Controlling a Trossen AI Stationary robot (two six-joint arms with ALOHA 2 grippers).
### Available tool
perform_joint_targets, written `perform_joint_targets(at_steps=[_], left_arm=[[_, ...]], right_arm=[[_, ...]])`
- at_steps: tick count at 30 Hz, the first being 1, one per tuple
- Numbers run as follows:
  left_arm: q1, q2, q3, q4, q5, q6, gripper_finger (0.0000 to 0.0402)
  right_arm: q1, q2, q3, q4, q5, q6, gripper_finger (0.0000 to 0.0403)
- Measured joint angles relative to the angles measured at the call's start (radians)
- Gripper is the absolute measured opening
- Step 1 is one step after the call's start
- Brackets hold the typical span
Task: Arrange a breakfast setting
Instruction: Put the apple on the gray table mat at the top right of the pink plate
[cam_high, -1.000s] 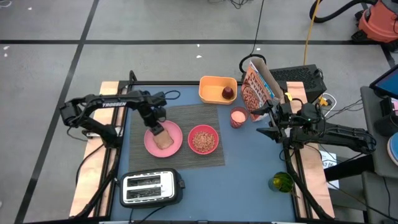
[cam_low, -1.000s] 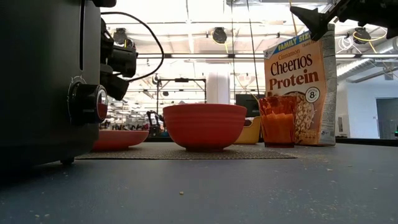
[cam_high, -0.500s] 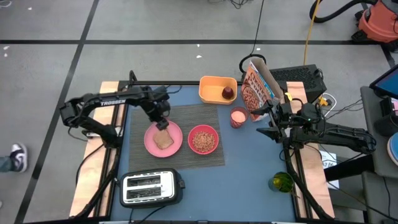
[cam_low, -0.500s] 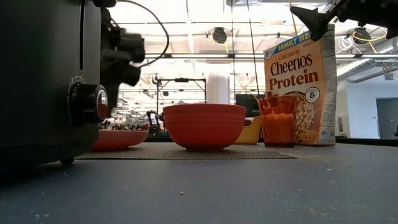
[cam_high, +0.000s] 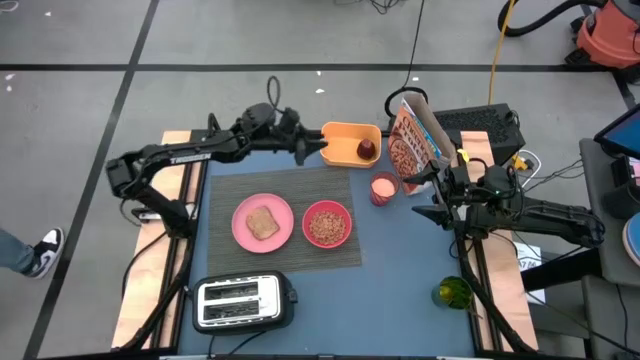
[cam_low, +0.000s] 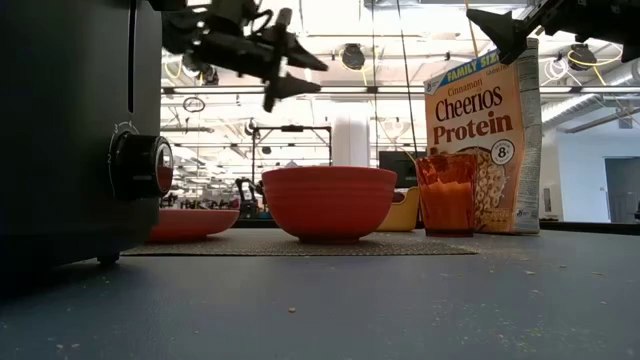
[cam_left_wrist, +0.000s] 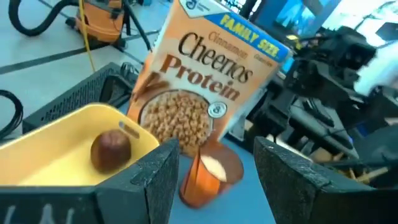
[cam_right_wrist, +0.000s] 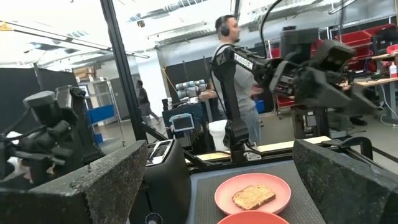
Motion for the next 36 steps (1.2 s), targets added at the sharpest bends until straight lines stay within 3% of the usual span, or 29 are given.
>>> perform_joint_targets(at_steps=[8, 15, 31, 36], left_arm=[[-0.046, 0.292, 0.338, -0.150, 0.000, 0.139, 0.0212], [-0.049, 0.517, 0.550, -0.150, -0.003, 0.235, 0.0212], [-0.051, 0.643, 0.577, -0.013, -0.071, 0.352, 0.0213], [-0.055, 0.666, 0.576, 0.004, -0.086, 0.378, 0.0247]], right_arm=[[0.000, 0.001, 0.000, 0.000, 0.000, 0.000, 0.0393], [0.000, 0.001, 0.000, 0.000, 0.001, 0.000, 0.0393], [0.000, 0.002, 0.000, 0.000, 0.000, 0.000, 0.0393], [0.000, 0.004, 0.000, -0.002, 0.000, 0.000, 0.0393]])
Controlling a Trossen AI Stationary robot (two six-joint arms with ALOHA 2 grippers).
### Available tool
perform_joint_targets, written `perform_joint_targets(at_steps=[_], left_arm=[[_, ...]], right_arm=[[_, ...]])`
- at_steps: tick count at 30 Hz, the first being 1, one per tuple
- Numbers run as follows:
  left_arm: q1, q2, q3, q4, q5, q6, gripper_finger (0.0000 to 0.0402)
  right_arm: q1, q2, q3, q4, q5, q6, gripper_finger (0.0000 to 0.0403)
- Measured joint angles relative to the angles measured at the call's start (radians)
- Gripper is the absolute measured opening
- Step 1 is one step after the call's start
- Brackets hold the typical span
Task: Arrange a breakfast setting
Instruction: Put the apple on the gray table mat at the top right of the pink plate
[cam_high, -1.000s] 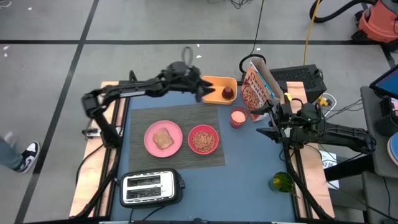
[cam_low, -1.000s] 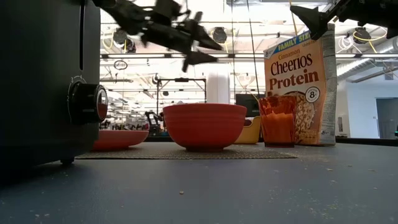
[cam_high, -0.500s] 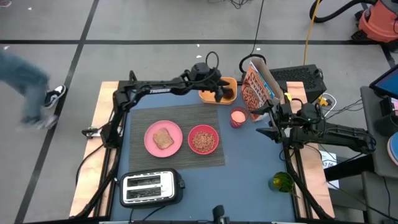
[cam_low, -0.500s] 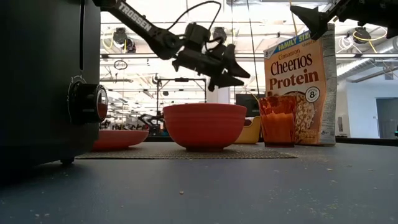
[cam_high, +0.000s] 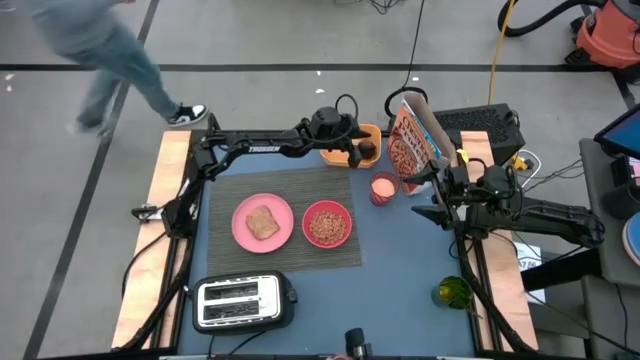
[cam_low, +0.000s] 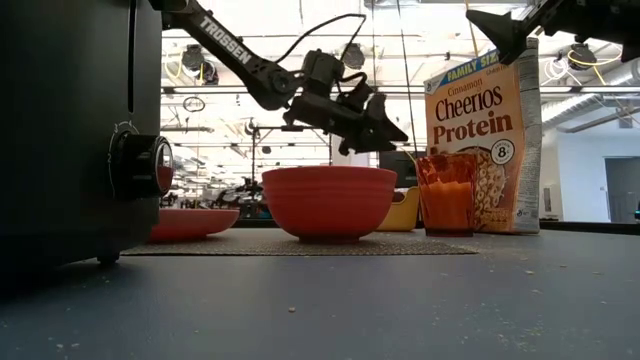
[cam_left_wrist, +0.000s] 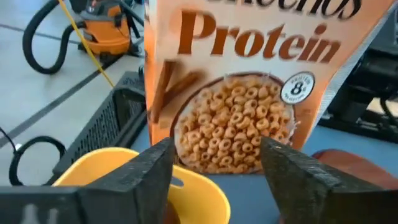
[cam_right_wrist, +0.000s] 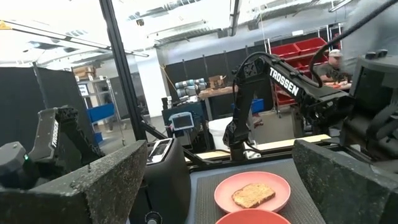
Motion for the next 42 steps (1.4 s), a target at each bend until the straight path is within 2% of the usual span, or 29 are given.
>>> perform_joint_targets(at_steps=[4, 8, 18, 24, 33, 42], left_arm=[[-0.003, 0.017, 0.000, 0.015, -0.103, 0.011, 0.0295], [-0.001, 0.031, 0.001, 0.007, -0.251, 0.017, 0.0321], [-0.024, 0.033, 0.000, 0.007, -0.266, 0.014, 0.0324], [-0.067, 0.066, 0.000, 0.020, -0.388, -0.026, 0.0324], [-0.082, 0.137, -0.001, 0.081, -0.490, -0.200, 0.0324], [-0.077, 0.132, 0.006, 0.138, -0.593, -0.363, 0.0324]], right_arm=[[0.000, 0.005, 0.000, -0.001, 0.000, 0.000, 0.0393], [0.000, 0.012, 0.000, -0.002, 0.000, 0.000, 0.0393], [0.000, 0.031, 0.000, -0.001, 0.001, 0.000, 0.0393], [0.000, 0.037, 0.000, -0.001, 0.001, 0.000, 0.0393], [0.000, 0.037, 0.000, -0.004, 0.002, 0.000, 0.0393], [0.000, 0.037, 0.000, -0.005, 0.002, -0.047, 0.0393]])
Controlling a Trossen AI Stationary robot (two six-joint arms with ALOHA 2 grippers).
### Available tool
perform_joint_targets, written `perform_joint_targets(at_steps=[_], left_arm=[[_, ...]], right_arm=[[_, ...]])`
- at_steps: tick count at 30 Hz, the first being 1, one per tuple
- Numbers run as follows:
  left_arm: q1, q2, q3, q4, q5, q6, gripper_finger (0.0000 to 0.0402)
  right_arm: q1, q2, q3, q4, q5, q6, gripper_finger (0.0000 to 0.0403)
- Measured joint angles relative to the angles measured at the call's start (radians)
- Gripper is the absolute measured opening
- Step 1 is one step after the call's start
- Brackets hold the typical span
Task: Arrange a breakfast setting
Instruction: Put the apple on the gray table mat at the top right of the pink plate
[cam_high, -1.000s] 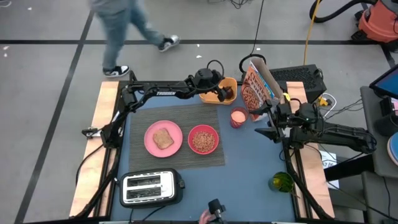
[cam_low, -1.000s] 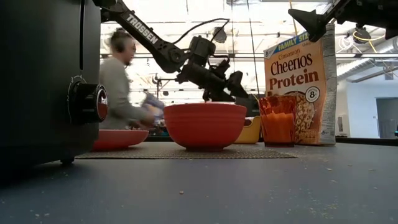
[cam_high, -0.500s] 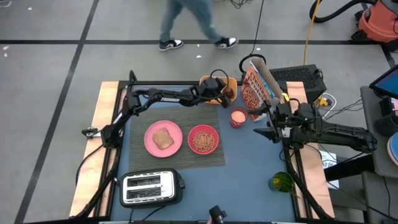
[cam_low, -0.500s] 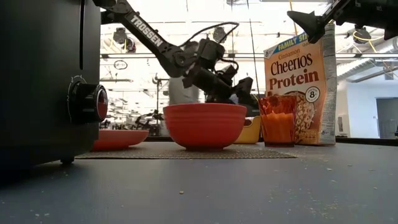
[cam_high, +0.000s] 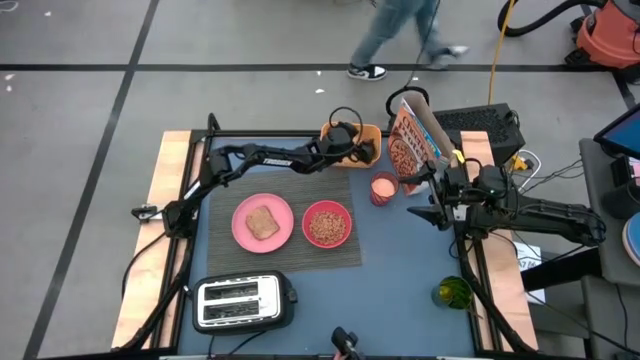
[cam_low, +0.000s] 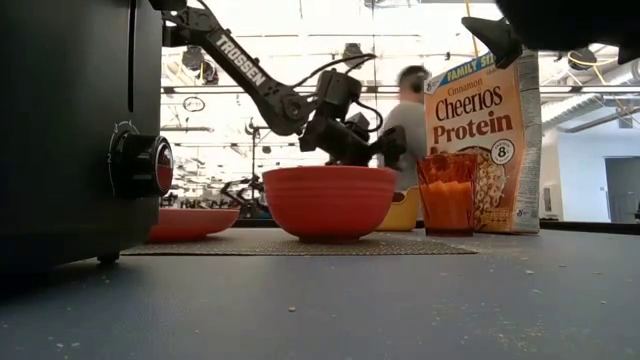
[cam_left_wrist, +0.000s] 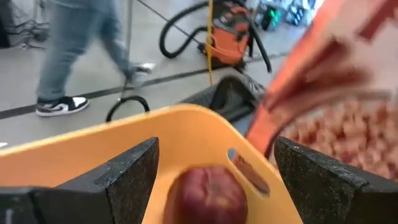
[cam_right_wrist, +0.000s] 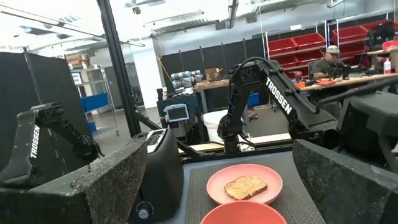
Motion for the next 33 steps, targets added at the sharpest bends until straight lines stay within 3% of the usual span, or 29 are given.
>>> perform_joint_targets(at_steps=[9, 16, 33], left_arm=[[-0.005, 0.000, 0.075, -0.006, -0.081, -0.052, 0.0324], [-0.003, 0.000, 0.144, -0.160, -0.134, -0.083, 0.0324], [-0.021, 0.075, 0.144, -0.202, -0.103, -0.215, 0.0324]], right_arm=[[0.000, 0.000, 0.000, 0.000, 0.000, -0.006, 0.0393], [0.000, 0.000, 0.000, 0.000, 0.000, -0.006, 0.0393], [0.000, 0.000, 0.000, 0.000, 0.000, -0.006, 0.0393]])
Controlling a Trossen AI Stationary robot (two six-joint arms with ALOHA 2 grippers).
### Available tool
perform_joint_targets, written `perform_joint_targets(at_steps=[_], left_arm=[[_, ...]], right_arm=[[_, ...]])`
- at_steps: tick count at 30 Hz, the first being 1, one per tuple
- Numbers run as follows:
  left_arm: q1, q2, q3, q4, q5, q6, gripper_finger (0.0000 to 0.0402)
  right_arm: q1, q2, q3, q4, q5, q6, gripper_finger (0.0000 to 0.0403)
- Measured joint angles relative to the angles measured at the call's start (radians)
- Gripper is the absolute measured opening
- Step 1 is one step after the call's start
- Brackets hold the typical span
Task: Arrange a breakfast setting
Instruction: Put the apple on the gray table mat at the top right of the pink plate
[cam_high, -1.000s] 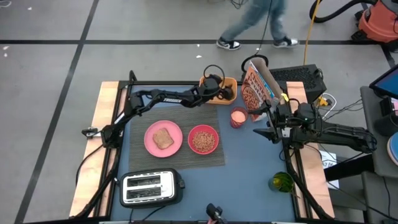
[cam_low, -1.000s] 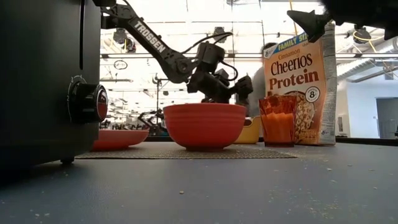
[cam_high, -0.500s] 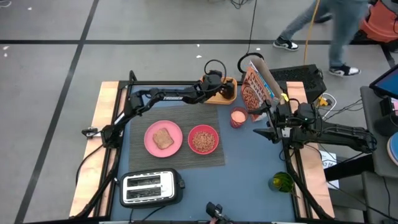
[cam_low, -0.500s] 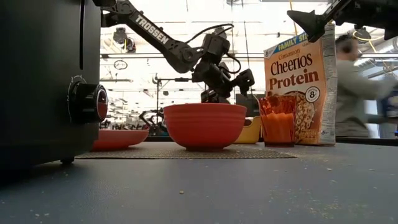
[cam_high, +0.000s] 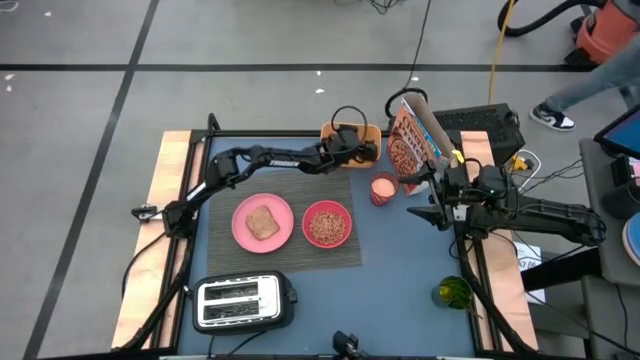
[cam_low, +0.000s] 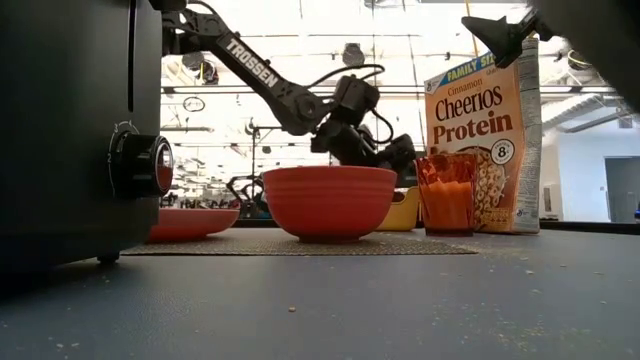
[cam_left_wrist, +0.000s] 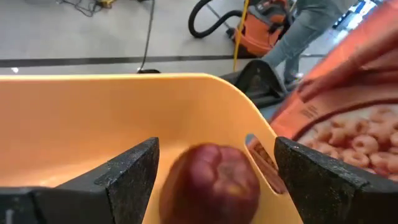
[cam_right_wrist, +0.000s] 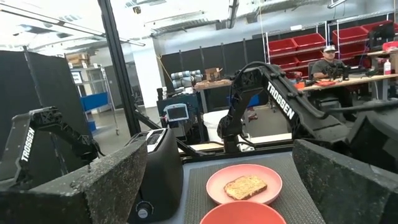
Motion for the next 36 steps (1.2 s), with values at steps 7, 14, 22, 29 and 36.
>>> perform_joint_targets(at_steps=[7, 14, 22, 29, 36], left_arm=[[-0.007, -0.002, 0.000, 0.016, 0.000, 0.048, 0.0324], [-0.009, -0.002, 0.000, 0.014, 0.011, 0.094, 0.0324], [-0.010, -0.002, 0.000, -0.001, 0.062, 0.167, 0.0324], [-0.010, -0.002, 0.000, -0.007, 0.077, 0.190, 0.0324], [-0.007, -0.002, 0.000, -0.026, 0.077, 0.264, 0.0323]], right_arm=[[0.000, 0.000, 0.000, 0.000, 0.000, 0.000, 0.0393], [0.000, 0.000, 0.000, 0.000, 0.000, 0.000, 0.0393], [0.000, 0.000, 0.000, 0.000, 0.000, 0.000, 0.0393], [0.000, 0.000, 0.000, 0.000, 0.000, 0.000, 0.0393], [0.000, 0.000, 0.000, 0.000, 0.000, 0.000, 0.0393]])
